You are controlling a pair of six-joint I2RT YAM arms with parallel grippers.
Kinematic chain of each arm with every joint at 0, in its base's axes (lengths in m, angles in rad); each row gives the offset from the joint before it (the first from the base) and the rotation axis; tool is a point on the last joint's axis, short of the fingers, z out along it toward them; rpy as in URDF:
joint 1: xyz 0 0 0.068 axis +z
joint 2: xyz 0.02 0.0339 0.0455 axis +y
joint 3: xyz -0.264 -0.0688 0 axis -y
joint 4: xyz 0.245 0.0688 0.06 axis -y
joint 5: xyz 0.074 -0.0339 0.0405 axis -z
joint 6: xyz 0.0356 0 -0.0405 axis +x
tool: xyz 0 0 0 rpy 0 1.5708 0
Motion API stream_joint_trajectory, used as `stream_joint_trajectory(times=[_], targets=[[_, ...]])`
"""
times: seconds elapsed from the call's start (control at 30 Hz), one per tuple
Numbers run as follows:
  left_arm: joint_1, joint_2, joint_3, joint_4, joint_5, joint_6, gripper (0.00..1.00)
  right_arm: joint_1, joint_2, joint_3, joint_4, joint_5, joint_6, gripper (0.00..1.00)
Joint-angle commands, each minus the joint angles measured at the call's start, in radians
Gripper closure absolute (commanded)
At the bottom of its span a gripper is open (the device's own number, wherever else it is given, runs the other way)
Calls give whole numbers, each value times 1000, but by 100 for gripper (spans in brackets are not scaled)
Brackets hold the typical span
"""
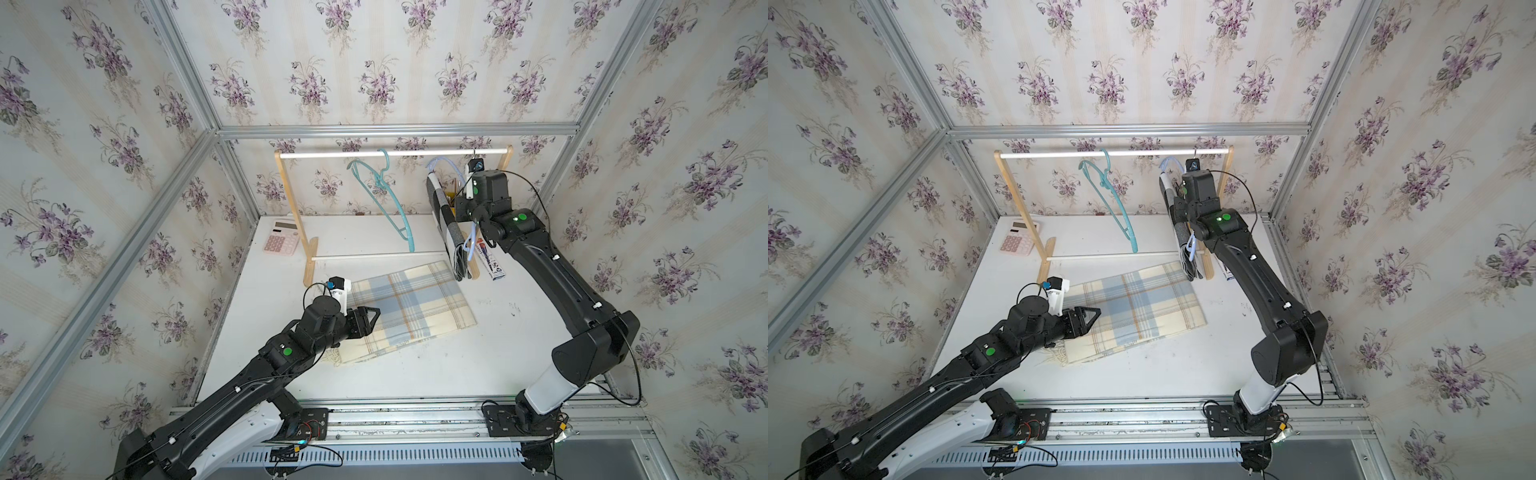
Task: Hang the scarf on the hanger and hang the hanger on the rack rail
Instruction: Place the hanger at the clothesline.
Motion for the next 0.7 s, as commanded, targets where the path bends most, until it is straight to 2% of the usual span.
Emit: stream_joint_trajectory(times=[0.0, 0.13, 0.43, 0.53, 0.67], targets=[[1, 1, -3, 28, 3, -14, 34, -3, -21, -20, 45, -62, 29, 93], [1, 0, -4, 29, 3, -14, 34, -7, -40, -44, 64, -104, 38, 72], [1, -6, 19, -3, -7, -10, 34, -8, -87, -49, 69, -120, 66, 44], [1, -7, 34, -28, -14, -6, 34, -7, -124, -49, 43, -103, 79, 35], [1, -18, 56, -73, -34, 2, 34, -8, -202, -61, -19, -103, 109, 30]])
